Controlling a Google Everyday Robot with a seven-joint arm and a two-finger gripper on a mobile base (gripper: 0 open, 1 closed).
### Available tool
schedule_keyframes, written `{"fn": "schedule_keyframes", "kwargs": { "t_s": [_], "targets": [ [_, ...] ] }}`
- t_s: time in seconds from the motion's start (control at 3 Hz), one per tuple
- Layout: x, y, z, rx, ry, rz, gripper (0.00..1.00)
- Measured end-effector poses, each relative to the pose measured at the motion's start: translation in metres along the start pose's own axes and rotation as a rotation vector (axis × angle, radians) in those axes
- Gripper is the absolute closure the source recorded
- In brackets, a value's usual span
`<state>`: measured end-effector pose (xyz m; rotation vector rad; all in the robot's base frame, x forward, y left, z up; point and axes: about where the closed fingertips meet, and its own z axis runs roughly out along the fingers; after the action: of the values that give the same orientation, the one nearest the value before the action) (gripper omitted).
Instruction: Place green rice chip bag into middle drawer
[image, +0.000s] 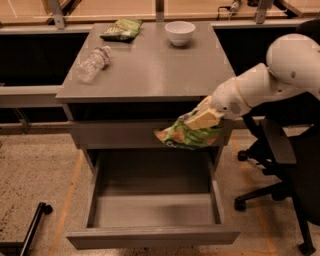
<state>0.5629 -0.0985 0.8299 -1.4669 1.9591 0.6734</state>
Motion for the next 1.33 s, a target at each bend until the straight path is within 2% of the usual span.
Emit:
{"fn": "schedule_keyframes", "kwargs": {
  "t_s": [0.33, 0.67, 1.0, 1.33],
  "targets": [
    [0.017, 0.009, 0.022, -0.039, 0.039, 0.022, 1.00],
    [0.066, 0.019, 0.058, -0.099, 0.036, 0.110, 1.00],
    [0.132, 0.024, 0.102, -0.159, -0.117, 0.222, 1.00],
    [0.141, 0.029, 0.107, -0.172, -0.098, 0.233, 1.00]
  ]
}}
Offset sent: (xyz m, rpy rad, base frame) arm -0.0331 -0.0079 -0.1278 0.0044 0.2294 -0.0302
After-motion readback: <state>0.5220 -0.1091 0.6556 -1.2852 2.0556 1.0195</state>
